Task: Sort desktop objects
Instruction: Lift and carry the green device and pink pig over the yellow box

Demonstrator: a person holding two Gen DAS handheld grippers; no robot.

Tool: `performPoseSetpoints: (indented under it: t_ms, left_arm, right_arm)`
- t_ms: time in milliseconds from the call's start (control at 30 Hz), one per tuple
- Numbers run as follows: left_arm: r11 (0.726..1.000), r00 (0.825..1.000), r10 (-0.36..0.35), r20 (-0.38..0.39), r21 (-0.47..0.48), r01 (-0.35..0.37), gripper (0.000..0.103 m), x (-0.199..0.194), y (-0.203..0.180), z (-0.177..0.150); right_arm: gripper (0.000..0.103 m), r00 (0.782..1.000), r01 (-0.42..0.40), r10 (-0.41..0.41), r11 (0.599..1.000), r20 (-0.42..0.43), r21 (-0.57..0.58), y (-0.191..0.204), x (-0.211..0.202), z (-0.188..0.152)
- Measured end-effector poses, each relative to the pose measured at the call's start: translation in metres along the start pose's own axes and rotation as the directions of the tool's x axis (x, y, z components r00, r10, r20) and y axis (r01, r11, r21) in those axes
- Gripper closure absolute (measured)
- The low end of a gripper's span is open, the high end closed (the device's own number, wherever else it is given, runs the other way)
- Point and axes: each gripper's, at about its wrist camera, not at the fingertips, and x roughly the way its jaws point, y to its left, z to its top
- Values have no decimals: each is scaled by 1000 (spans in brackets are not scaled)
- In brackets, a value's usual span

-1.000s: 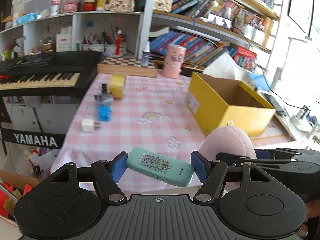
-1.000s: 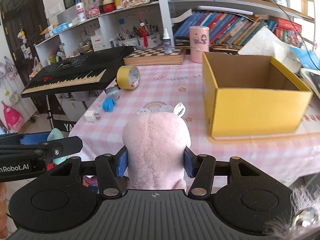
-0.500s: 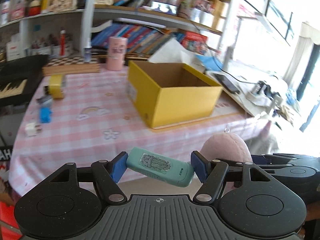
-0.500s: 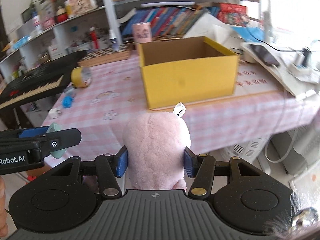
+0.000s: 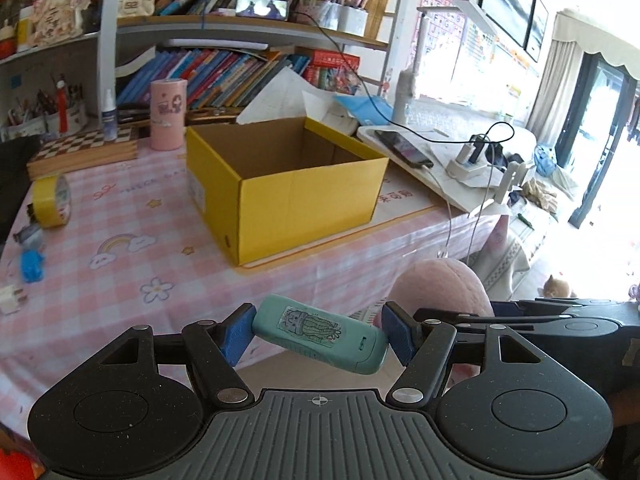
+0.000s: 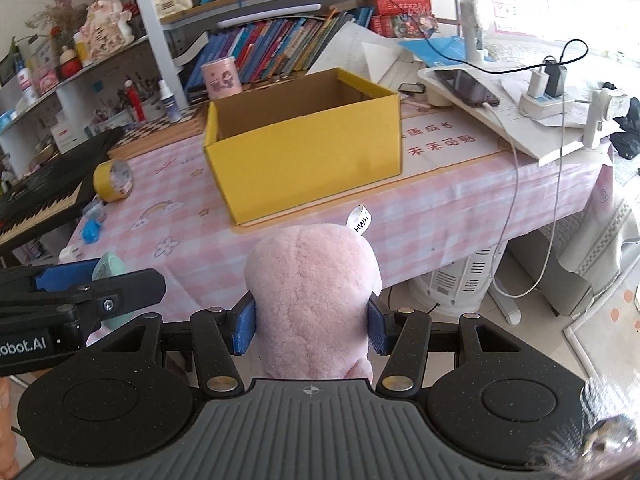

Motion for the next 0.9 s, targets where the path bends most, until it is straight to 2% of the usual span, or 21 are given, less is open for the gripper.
performPoseSetpoints:
  t_ms: [333,633,900]
  left_arm:
    - [1000,1000,4,7,-6,-4,34,21,-8,14]
    - [998,999,50,10,-50,-49,34,34,-3,25]
    - [996,994,84,64,-29,-82,34,47,-11,49]
  right_arm:
    - [52,1000,8,-8,1000,-14,-3,-19,13,16]
    - [52,999,-24,22,999,-32,-42,-22,33,37]
    - [52,999,-48,47,997,-15,-67,-34,49,64]
